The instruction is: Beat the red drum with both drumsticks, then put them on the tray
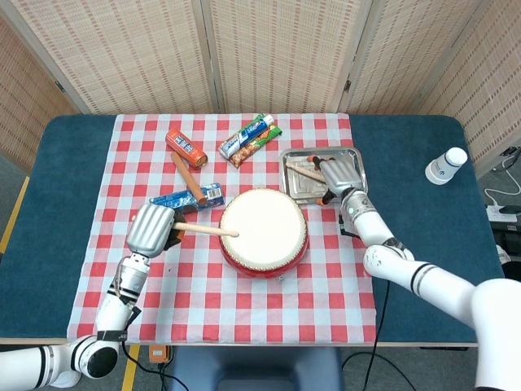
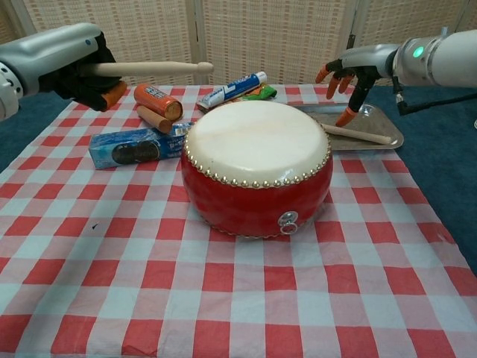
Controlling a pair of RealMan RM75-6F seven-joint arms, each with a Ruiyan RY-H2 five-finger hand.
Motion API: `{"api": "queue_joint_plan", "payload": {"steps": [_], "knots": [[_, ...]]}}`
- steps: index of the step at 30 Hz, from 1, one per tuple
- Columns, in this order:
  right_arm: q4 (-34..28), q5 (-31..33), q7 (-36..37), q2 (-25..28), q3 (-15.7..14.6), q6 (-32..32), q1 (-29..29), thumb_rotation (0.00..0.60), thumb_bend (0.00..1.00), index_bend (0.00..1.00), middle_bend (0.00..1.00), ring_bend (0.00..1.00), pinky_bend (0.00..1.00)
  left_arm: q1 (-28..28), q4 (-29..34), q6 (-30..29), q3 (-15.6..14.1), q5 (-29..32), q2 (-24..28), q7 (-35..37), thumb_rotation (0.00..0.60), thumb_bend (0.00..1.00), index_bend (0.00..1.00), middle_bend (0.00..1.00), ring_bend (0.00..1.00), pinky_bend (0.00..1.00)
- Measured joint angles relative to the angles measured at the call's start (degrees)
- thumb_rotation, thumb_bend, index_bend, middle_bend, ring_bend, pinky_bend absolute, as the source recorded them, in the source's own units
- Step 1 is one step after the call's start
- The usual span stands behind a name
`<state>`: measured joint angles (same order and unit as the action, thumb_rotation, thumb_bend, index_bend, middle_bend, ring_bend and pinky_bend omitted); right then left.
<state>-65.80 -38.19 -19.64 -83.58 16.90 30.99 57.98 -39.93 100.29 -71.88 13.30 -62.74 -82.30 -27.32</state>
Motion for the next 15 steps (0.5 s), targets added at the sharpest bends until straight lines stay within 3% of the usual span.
{"api": "queue_joint_plan", "payload": {"steps": [8,11,15], "knots": [[-31.26,-0.43,4.17,21.64,2.13,6.34,-5.42,0.6,0.06,0.22,0.31,0.25,0.37,-0.67,0.03,-0.8,-0.09,-0.95,-1.07,-3.73,0.6,0.62,1.0,1.0,0.96,1.0],[-39.15,-0.33,6.57,28.88,3.21,7.05,-6.86,0.6,0.06,0.22,0.32,0.25,0.37,-0.98,-0.28,-1.41,-0.31,-1.57,-1.89,-5.94,0.6,0.62,1.0,1.0,0.96,1.0],[-46.07,0.51,10.3,34.61,4.39,6.43,-7.58,0.6,0.05,0.23,0.33,0.25,0.37,-1.69,-0.51,-1.52,-0.44,-1.38,-2.93,-9.38,0.6,0.62,1.0,1.0,0.95,1.0]]}}
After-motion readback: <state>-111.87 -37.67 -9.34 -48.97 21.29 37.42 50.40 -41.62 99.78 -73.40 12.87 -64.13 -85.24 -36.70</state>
